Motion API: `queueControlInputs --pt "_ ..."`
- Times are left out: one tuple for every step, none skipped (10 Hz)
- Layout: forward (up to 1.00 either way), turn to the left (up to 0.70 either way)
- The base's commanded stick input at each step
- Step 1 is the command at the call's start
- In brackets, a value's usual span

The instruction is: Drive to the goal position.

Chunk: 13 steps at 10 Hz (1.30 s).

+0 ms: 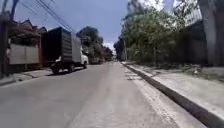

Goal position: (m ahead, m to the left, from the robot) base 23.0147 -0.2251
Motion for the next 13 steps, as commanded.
queueControlInputs --pt "1.0 0.0" --pt "1.0 0.0" --pt "1.0 0.0" --pt "1.0 0.0" --pt "1.0 0.0" --pt "1.0 0.0" --pt "1.0 0.0" --pt "1.0 0.0" --pt "1.0 0.0" --pt "1.0 0.0" --pt "1.0 -0.16" --pt "1.0 -0.38" --pt "1.0 -0.39"
